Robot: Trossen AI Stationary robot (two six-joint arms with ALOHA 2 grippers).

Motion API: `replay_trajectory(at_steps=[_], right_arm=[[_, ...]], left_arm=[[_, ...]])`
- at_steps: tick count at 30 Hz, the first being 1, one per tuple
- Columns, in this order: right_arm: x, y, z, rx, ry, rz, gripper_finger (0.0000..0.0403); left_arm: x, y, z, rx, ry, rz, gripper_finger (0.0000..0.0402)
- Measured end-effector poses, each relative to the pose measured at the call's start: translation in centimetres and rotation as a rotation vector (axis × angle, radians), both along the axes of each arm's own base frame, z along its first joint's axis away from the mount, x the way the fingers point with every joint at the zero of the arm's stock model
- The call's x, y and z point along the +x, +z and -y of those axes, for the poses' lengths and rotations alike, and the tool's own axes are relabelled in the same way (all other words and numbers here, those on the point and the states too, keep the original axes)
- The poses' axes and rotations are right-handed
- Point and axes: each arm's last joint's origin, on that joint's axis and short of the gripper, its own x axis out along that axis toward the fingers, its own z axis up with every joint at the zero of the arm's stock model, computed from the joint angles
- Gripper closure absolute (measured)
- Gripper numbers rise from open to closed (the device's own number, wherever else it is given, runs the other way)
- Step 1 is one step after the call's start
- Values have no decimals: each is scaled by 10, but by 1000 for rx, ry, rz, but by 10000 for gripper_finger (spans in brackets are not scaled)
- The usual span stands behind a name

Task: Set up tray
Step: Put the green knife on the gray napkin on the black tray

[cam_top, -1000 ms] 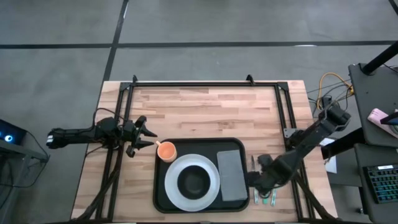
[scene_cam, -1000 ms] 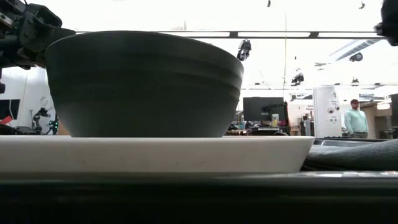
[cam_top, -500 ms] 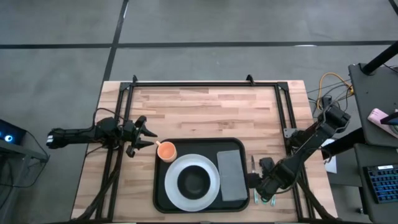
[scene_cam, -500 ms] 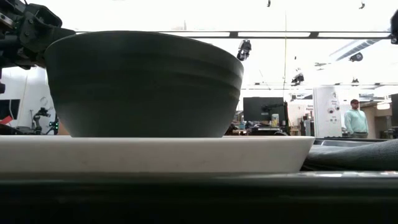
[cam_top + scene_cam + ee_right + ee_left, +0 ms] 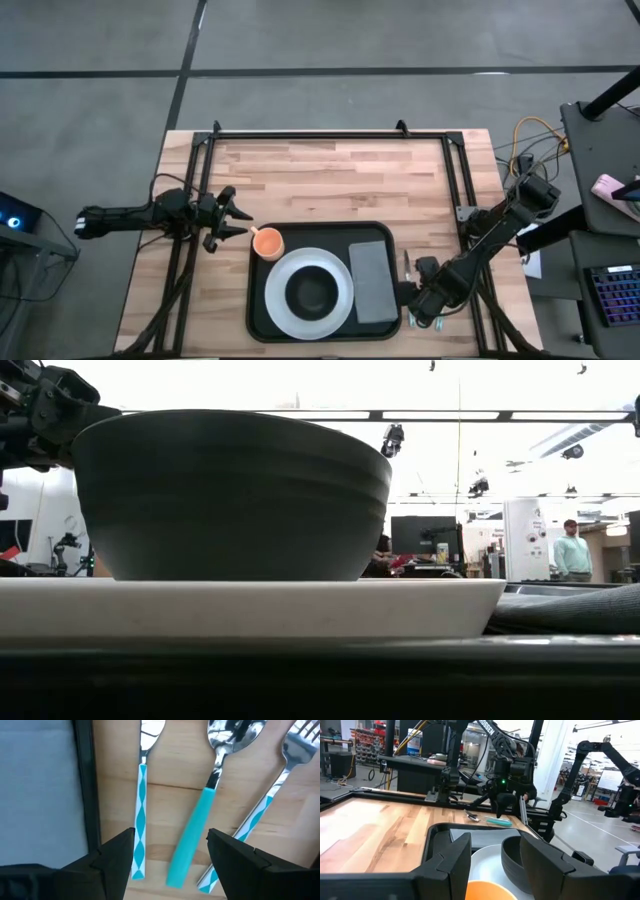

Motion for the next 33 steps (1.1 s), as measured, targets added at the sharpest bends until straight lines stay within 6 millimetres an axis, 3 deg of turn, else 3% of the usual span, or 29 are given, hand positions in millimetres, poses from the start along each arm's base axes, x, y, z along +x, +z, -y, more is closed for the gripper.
replay_trajectory(at_steps=[14, 33], right_arm=[[2, 1, -2, 3, 6, 17, 147], [13, 0, 3, -17, 37, 45, 166]], left_arm=[[0, 0, 0, 0, 0, 0, 251], [0, 0, 0, 0, 0, 1, 251]])
